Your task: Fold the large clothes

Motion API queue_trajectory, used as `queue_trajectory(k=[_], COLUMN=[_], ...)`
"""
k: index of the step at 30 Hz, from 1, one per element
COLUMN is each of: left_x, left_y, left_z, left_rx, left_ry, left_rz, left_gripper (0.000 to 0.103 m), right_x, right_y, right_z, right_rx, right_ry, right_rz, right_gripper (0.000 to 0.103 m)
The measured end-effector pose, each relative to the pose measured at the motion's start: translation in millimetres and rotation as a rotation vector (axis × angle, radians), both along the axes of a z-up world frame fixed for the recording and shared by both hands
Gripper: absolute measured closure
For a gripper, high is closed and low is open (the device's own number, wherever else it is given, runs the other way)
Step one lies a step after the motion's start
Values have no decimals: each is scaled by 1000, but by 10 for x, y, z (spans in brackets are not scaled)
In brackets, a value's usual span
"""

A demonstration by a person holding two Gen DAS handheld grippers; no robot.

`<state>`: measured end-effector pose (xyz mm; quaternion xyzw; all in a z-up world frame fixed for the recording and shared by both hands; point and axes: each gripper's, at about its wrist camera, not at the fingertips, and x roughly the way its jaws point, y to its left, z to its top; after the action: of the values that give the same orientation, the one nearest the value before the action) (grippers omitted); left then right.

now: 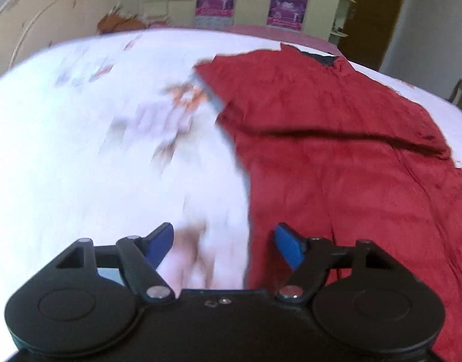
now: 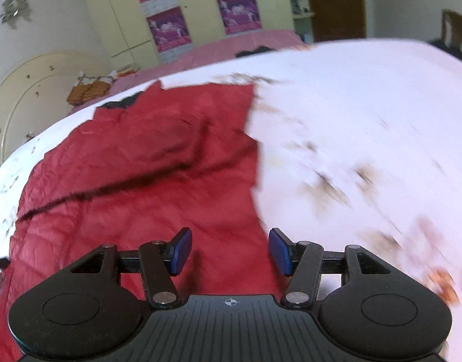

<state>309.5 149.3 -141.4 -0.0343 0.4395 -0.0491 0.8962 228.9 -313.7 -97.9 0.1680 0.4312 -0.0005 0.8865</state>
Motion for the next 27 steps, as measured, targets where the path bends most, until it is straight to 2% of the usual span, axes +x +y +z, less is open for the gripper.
queue_trajectory(k=[5,11,16,20,21,22,23,24,25,27], left_x=[-542,-1029,-1250,-1257,-1241,-1218,-1201,-1195,-1198,-1228], left_y=[75,109,161,180,176,152,135,126,127,133], left_z=[27,-8,-98,-152,-152,-153,-162,-171,-185,-179], left_rx=[-120,-282,-448,-502,-503,-491,-479,-477,-477,-492], left_ry=[28,52,54,40,40,40,42,43,44,24], left_rz=[3,30,58,85,89,93,98,102,108,115], left_gripper=[29,31,38,41,46,56,61,75,89,93], right_x=[-616,-1204,-1454,-1446,-1418,-1380,-1323,-1293,-1279,-1289], right_y=[-411,-540,-590,-642,-652,-657,-659,-656,-653,-643], right_z=[-104,-102,-148,-242,-271,-295,-338,-360,-362,-302], right_rx=[151,306,455,568,590,602,603,602,604,589], right_ry=[39,30,28,24,25,33,52,64,62,35], right_rz=[-51,-17,22,21,18,17,14,12,19,39], right_gripper=[47,47,48,48,52,67,76,85,91,94])
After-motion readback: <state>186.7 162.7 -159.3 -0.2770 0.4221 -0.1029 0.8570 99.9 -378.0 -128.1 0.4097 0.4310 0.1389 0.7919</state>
